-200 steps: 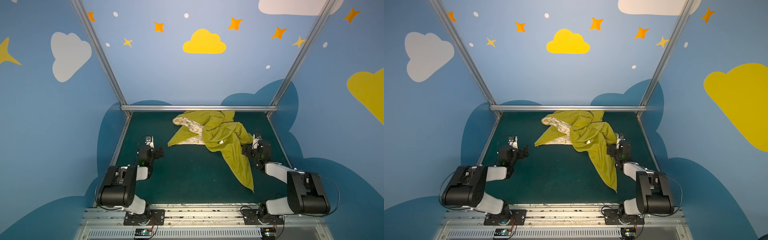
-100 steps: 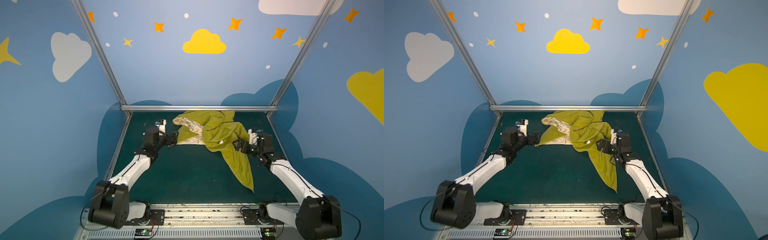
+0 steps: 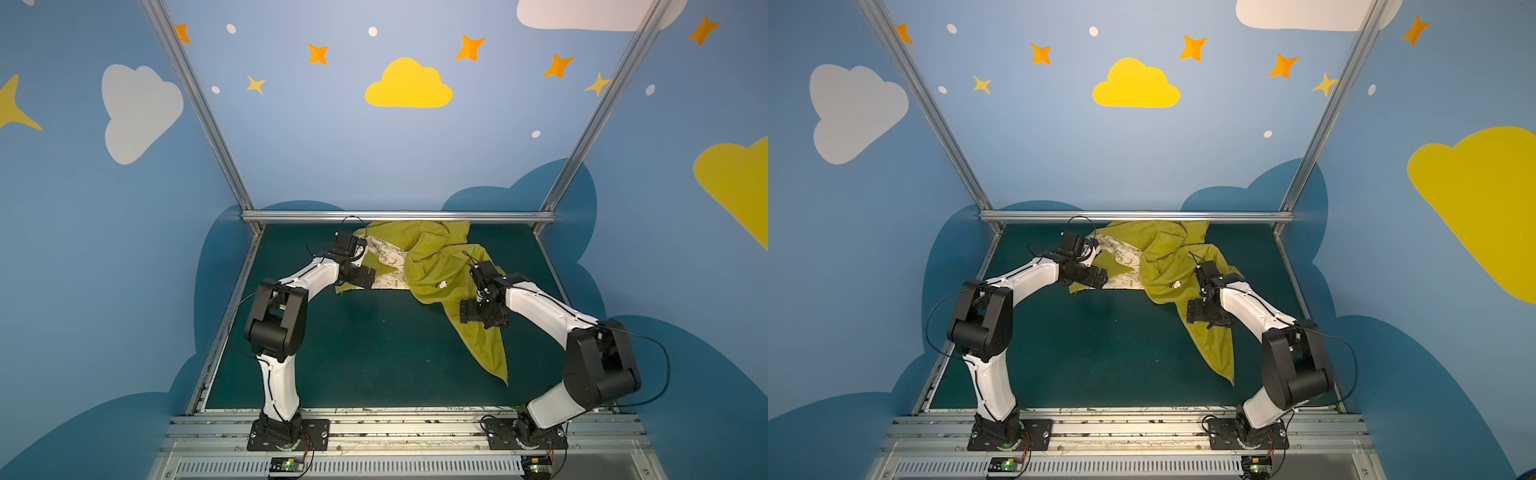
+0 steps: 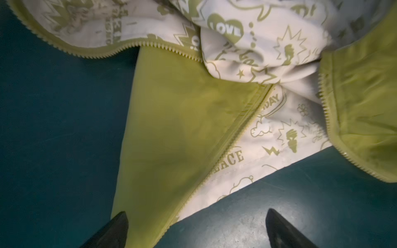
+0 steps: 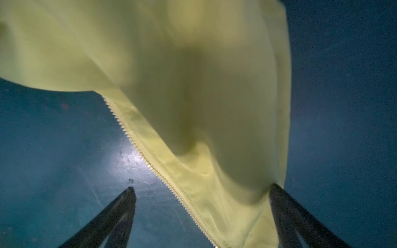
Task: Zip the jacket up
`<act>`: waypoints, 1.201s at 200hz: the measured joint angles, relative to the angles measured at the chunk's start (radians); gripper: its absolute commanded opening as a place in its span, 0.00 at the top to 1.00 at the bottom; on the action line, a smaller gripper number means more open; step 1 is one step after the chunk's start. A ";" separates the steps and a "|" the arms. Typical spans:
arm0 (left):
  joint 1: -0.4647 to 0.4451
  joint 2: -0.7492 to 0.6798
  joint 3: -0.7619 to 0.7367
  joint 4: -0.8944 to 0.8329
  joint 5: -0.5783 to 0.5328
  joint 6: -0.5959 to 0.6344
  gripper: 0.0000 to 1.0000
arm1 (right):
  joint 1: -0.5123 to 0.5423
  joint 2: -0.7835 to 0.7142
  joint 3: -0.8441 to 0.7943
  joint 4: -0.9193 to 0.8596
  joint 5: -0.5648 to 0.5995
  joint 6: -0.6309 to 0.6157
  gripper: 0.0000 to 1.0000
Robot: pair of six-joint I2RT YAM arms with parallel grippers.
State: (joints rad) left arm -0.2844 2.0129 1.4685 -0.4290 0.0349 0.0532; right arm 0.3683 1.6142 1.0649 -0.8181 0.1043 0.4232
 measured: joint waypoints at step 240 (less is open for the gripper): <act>0.129 -0.309 -0.181 -0.130 0.051 -0.274 0.16 | 0.049 0.297 0.472 0.200 -0.402 0.172 0.38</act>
State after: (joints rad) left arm -0.1551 1.7035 1.2877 -0.5594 0.0856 -0.2207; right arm 0.4171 1.9114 1.5372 -0.6182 -0.2981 0.5949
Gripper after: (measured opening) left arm 0.841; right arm 0.470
